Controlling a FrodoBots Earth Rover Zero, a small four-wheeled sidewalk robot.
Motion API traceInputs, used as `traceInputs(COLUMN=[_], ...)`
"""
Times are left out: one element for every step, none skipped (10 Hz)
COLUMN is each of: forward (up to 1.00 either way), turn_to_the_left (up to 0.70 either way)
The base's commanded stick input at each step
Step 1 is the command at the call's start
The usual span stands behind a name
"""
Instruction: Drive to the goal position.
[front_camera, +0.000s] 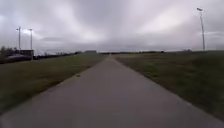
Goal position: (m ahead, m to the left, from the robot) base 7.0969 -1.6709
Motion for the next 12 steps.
traceInputs(forward=[0.7,0.7,0.7,0.7,0.7,0.7,0.7,0.7,0.7,0.7,0.7,0.7], turn_to_the_left=[0.0,0.0,0.0,0.0,0.0,0.0,0.0,0.0,0.0,0.0,0.0,0.0])
